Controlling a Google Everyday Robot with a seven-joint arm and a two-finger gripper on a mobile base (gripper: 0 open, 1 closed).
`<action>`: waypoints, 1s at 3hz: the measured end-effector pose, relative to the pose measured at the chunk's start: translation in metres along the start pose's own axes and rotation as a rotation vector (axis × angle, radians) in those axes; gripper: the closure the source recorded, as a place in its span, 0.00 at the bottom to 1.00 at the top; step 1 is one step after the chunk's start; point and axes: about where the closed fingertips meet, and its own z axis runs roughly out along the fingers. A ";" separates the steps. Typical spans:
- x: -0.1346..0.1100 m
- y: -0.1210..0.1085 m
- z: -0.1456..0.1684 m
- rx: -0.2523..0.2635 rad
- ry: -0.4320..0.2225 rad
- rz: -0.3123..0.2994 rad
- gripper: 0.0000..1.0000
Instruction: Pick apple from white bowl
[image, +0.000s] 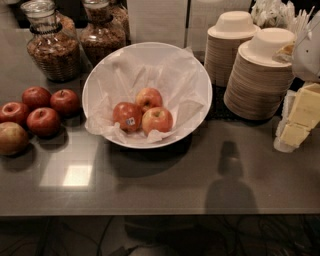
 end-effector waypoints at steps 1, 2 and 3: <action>0.000 0.000 0.000 0.000 0.000 0.000 0.00; -0.020 0.018 0.024 -0.036 -0.039 0.002 0.00; -0.072 0.044 0.048 -0.066 -0.134 -0.066 0.00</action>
Offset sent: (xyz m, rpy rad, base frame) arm -0.0160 0.0773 -0.0711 0.1328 0.0921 0.0458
